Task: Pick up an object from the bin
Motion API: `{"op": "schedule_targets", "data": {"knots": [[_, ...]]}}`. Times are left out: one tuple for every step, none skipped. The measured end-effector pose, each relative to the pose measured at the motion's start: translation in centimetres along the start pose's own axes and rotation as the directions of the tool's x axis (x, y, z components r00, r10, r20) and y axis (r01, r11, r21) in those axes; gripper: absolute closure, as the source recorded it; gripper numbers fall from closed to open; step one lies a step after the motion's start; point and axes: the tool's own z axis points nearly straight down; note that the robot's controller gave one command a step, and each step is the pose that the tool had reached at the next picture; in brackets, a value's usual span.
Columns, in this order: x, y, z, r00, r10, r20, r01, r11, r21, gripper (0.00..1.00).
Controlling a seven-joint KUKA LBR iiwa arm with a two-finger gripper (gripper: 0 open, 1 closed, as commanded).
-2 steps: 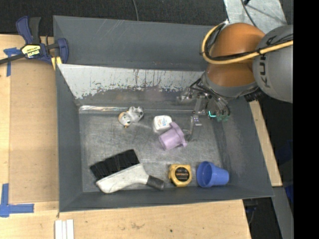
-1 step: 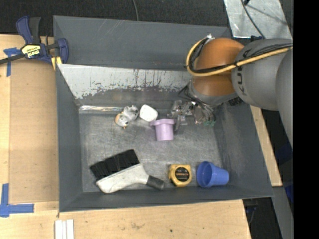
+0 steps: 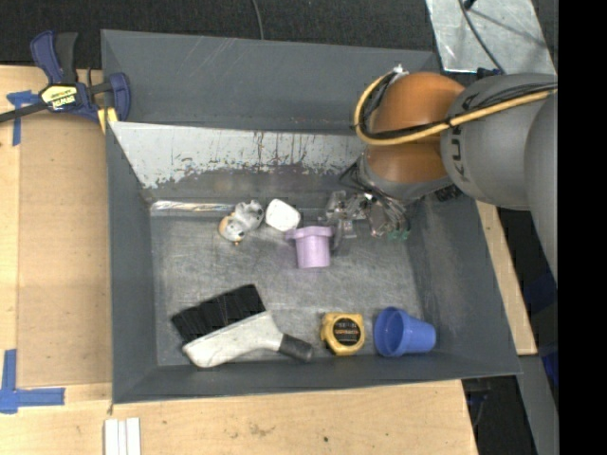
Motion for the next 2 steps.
{"op": "schedule_targets", "data": {"knots": [[0.5, 0.9, -4.3, 0.999, -0.029, -0.024, 0.029, 1.000, -0.002, 1.00], [1.0, -0.7, -16.1, 1.000, -0.024, -0.018, 0.024, 1.000, -0.001, 1.00]]}}
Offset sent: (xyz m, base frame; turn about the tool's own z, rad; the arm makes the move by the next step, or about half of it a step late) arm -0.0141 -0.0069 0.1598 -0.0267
